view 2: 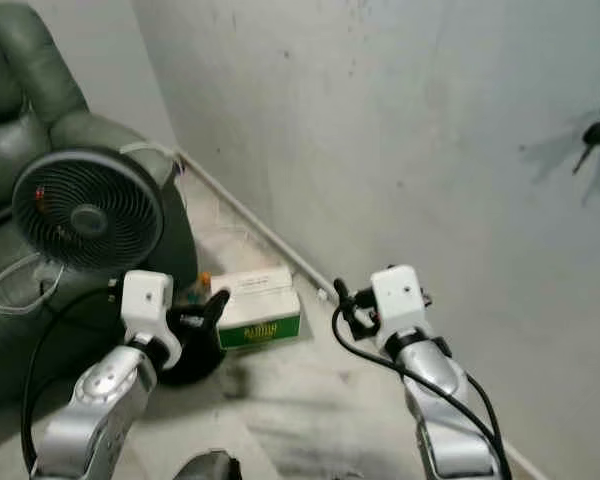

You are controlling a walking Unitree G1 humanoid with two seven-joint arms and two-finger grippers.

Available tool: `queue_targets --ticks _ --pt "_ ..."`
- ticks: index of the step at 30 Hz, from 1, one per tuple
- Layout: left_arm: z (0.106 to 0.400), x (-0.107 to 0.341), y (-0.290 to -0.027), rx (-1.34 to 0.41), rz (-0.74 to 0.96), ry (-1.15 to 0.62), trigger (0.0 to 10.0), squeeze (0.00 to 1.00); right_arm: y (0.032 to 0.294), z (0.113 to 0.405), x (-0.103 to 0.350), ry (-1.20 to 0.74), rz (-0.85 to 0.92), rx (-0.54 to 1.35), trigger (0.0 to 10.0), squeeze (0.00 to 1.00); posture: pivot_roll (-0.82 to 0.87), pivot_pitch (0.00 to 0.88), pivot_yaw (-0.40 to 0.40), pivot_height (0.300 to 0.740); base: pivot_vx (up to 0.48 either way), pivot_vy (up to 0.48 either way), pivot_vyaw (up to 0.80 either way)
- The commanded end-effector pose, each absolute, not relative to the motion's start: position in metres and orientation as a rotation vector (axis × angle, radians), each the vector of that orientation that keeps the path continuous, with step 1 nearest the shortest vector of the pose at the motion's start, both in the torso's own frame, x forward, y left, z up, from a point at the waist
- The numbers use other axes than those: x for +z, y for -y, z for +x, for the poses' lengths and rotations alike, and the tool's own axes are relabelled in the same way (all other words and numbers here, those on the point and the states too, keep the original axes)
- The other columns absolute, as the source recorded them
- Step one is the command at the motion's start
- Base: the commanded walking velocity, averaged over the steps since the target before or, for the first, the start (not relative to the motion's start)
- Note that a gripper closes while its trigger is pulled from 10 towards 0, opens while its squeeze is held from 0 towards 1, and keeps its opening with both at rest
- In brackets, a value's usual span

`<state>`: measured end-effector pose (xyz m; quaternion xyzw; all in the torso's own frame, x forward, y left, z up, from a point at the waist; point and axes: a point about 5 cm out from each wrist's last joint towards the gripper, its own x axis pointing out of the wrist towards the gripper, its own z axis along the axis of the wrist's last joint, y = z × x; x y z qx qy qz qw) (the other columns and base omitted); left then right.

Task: Hang keys on a hook

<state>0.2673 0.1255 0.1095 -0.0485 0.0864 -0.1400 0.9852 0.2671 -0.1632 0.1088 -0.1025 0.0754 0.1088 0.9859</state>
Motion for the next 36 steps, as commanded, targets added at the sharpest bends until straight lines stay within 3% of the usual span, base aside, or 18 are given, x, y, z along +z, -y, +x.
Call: queue_targets --ticks 1,9,17,36 --pt "0.2659 0.1088 -0.1288 -0.269 -0.08 -0.179 10.0 0.0 0.1611 0.2675 0.1118 -0.139 -0.204 0.229 10.0 0.0 -0.01 0.083 0.028 0.74 -0.337 0.0 0.0" --pt "0.2659 0.1092 -0.1288 -0.271 -0.081 -0.174 10.0 0.0 0.161 0.2676 0.1117 -0.14 -0.204 0.231 10.0 0.0 -0.01 0.083 0.028 0.74 -0.326 0.0 0.0" --pt "0.2661 0.1088 -0.1297 -0.263 -0.104 -0.179 10.0 0.0 0.1613 0.2675 0.1113 -0.144 -0.202 0.232 10.0 0.0 -0.01 0.084 0.027 0.74 0.0 0.0 0.0" --pt "0.2679 0.1091 -0.1297 -0.264 -0.099 -0.174 10.0 0.0 0.1604 0.2685 0.1115 -0.14 -0.203 0.237 10.0 0.0 -0.01 0.077 0.028 0.74 0.0 0.434 0.0"
